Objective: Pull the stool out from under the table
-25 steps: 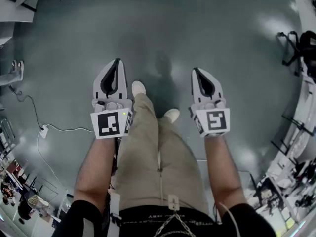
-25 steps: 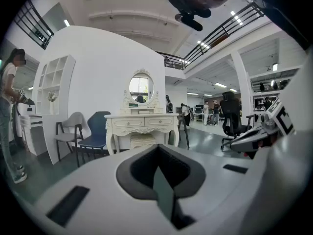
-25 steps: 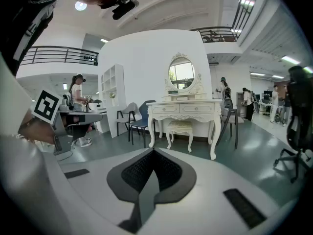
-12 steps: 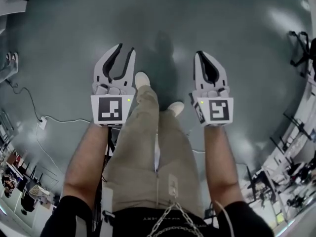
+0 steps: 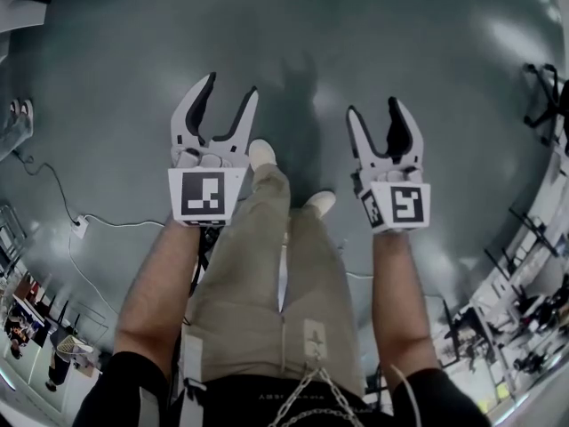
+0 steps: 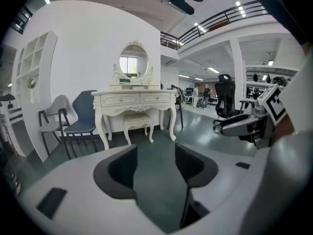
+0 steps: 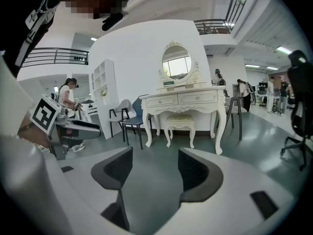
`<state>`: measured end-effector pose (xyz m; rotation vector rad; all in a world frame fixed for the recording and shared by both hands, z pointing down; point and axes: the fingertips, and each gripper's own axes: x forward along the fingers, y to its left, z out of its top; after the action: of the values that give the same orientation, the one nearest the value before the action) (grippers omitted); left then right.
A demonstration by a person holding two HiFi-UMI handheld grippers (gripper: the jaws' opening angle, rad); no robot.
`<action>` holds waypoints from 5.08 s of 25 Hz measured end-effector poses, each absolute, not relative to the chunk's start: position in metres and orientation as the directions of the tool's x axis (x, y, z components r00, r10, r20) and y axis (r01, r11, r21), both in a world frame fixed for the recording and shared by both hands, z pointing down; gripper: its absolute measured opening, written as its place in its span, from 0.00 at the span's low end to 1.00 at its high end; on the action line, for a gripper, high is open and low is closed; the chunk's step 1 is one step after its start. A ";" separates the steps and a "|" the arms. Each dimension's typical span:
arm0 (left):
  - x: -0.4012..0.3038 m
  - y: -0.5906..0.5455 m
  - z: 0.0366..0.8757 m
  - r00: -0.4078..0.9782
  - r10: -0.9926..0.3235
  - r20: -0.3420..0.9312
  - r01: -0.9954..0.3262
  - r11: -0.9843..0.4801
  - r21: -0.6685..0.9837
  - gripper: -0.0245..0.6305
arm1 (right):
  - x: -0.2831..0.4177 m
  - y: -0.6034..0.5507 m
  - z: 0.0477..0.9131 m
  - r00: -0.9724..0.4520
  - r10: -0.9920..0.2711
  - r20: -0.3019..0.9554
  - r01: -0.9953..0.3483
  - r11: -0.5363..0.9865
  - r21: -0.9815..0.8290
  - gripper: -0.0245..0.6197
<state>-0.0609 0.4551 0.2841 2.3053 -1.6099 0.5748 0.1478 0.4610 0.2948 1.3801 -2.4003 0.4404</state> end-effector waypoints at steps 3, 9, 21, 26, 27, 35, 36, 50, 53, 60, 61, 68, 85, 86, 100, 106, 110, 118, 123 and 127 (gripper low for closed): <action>-0.069 0.451 0.292 0.308 -0.795 0.523 -0.928 -0.372 -0.019 0.38 | 0.147 0.453 0.289 -0.467 -0.766 0.442 -0.876 0.469 -0.113 0.45; -0.081 0.430 0.272 0.341 -0.803 0.488 -0.913 -0.408 -0.033 0.38 | 0.139 0.431 0.273 -0.448 -0.771 0.453 -0.887 0.449 -0.112 0.45; -0.094 0.330 0.250 0.289 -0.874 0.391 -0.950 -0.312 0.003 0.38 | 0.131 0.356 0.296 -0.479 -0.737 0.476 -0.867 0.481 -0.128 0.45; -0.079 0.289 0.247 0.283 -0.893 0.350 -0.956 -0.291 0.030 0.38 | 0.142 0.314 0.298 -0.491 -0.721 0.489 -0.857 0.500 -0.125 0.45; -0.075 0.282 0.249 0.284 -0.891 0.354 -0.956 -0.292 0.031 0.38 | 0.144 0.305 0.296 -0.494 -0.718 0.490 -0.854 0.507 -0.118 0.45; -0.046 0.226 0.263 0.268 -0.855 0.444 -0.942 -0.329 -0.066 0.38 | 0.171 0.244 0.286 -0.519 -0.700 0.490 -0.838 0.530 -0.132 0.45; -0.046 0.219 0.262 0.265 -0.855 0.446 -0.945 -0.321 -0.055 0.38 | 0.173 0.237 0.286 -0.522 -0.697 0.491 -0.836 0.532 -0.134 0.45; -0.037 0.139 0.229 0.226 -0.903 0.366 -0.964 -0.262 -0.050 0.38 | 0.188 0.168 0.281 -0.564 -0.655 0.502 -0.800 0.584 -0.137 0.45; -0.040 0.130 0.241 0.252 -0.884 0.394 -0.955 -0.292 -0.046 0.38 | 0.185 0.149 0.288 -0.562 -0.659 0.500 -0.805 0.575 -0.146 0.45; -0.059 0.096 0.272 0.256 -0.859 0.444 -0.955 -0.296 -0.023 0.38 | 0.153 0.112 0.294 -0.574 -0.648 0.501 -0.796 0.585 -0.155 0.45; -0.062 0.087 0.275 0.260 -0.855 0.449 -0.953 -0.303 -0.026 0.38 | 0.149 0.104 0.297 -0.575 -0.646 0.502 -0.794 0.588 -0.153 0.45; -0.088 0.037 0.293 0.290 -0.813 0.505 -0.929 -0.366 -0.057 0.38 | 0.123 0.054 0.308 -0.547 -0.656 0.520 -0.818 0.552 -0.164 0.45; -0.136 -0.090 0.319 0.332 -0.761 0.558 -0.901 -0.430 -0.051 0.38 | 0.082 -0.076 0.324 -0.468 -0.689 0.553 -0.861 0.496 -0.109 0.45; -0.137 -0.092 0.327 0.333 -0.754 0.567 -0.899 -0.435 -0.050 0.38 | 0.082 -0.082 0.327 -0.465 -0.690 0.554 -0.861 0.497 -0.103 0.45; -0.124 -0.132 0.423 0.314 -0.697 0.645 -0.885 -0.461 -0.067 0.38 | 0.080 -0.150 0.418 -0.511 -0.615 0.600 -0.789 0.612 -0.045 0.45; -0.119 -0.152 0.451 0.281 -0.705 0.652 -0.895 -0.437 -0.087 0.38 | 0.096 -0.174 0.447 -0.485 -0.608 0.628 -0.783 0.622 -0.002 0.45; -0.119 -0.164 0.469 0.253 -0.728 0.637 -0.900 -0.419 -0.121 0.38 | 0.115 -0.192 0.467 -0.433 -0.643 0.632 -0.812 0.582 0.036 0.45; -0.126 -0.203 0.496 0.208 -0.781 0.590 -0.894 -0.396 -0.209 0.38 | 0.121 -0.238 0.494 -0.359 -0.708 0.608 -0.837 0.533 0.126 0.45; -0.134 -0.219 0.519 0.161 -0.777 0.608 -0.864 -0.409 -0.294 0.38 | 0.123 -0.257 0.516 -0.307 -0.724 0.618 -0.822 0.528 0.211 0.45; -0.151 -0.227 0.544 0.100 -0.751 0.653 -0.837 -0.418 -0.352 0.38 | 0.134 -0.274 0.538 -0.253 -0.713 0.654 -0.803 0.532 0.269 0.45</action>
<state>-0.1508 -0.2266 0.5441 2.2477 -1.6308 1.2219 0.1339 -0.2737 0.5379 1.2271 -2.0168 0.1526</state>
